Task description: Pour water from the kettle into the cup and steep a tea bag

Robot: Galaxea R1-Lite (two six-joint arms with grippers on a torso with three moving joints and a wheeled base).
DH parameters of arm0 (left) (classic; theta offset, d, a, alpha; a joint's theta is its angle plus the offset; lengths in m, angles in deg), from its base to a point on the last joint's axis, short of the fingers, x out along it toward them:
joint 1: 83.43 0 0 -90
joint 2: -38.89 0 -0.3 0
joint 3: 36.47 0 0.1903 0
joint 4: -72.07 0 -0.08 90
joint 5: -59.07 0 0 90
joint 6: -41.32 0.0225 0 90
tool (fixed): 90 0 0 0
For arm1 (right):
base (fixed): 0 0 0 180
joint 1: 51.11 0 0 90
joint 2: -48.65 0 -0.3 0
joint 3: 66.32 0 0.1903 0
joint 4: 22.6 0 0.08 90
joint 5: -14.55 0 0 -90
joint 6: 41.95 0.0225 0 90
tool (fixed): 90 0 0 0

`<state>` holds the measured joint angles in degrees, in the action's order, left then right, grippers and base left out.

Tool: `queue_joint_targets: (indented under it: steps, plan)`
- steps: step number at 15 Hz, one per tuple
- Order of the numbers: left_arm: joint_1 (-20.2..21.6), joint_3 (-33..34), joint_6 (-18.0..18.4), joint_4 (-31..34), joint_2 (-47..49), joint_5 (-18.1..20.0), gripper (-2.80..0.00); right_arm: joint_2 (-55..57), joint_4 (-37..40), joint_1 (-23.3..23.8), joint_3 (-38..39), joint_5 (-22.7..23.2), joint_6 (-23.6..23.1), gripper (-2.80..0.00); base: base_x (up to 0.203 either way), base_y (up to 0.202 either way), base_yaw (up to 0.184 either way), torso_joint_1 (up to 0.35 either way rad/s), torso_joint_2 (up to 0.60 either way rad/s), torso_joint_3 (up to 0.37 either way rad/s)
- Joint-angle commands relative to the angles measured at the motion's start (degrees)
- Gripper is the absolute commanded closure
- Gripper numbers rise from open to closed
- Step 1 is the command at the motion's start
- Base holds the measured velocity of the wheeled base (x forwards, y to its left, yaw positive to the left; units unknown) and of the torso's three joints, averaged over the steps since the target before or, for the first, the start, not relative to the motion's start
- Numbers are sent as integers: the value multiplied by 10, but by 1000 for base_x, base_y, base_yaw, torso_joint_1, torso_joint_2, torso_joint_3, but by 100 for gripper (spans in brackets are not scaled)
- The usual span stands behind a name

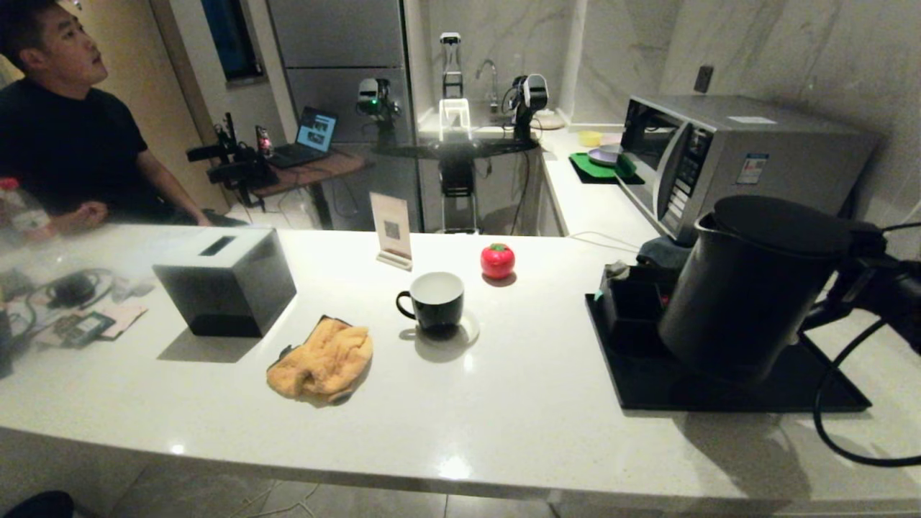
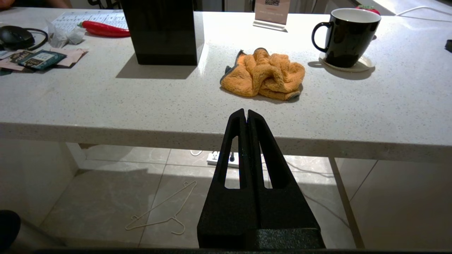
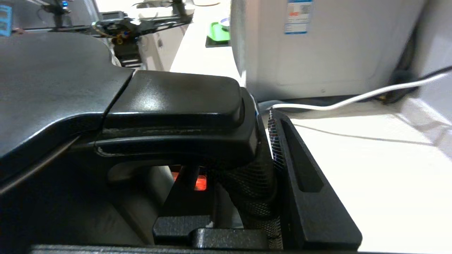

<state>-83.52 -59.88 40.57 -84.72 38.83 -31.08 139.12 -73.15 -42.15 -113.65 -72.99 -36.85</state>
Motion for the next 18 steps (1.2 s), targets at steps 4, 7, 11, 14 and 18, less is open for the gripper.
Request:
queue_joint_targets:
  steps: [4,7,11,14,18]
  plan:
    - [0,0,0,0,1,0,0,-6,16,-53,-3,-43,-1,0,0,0,0,0,0,0]
    - [0,0,0,0,1,0,0,-20,40,-57,-4,-56,-11,0,0,0,0,0,0,0]
    - [0,0,0,0,1,0,0,-47,77,-57,-7,-88,-11,0,0,0,0,0,0,0]
    - [0,0,0,0,1,0,0,-56,79,-57,-5,-97,-11,0,0,0,0,0,0,0]
    - [0,0,0,0,1,0,0,-58,76,-57,-6,-97,-10,0,0,0,0,0,0,0]
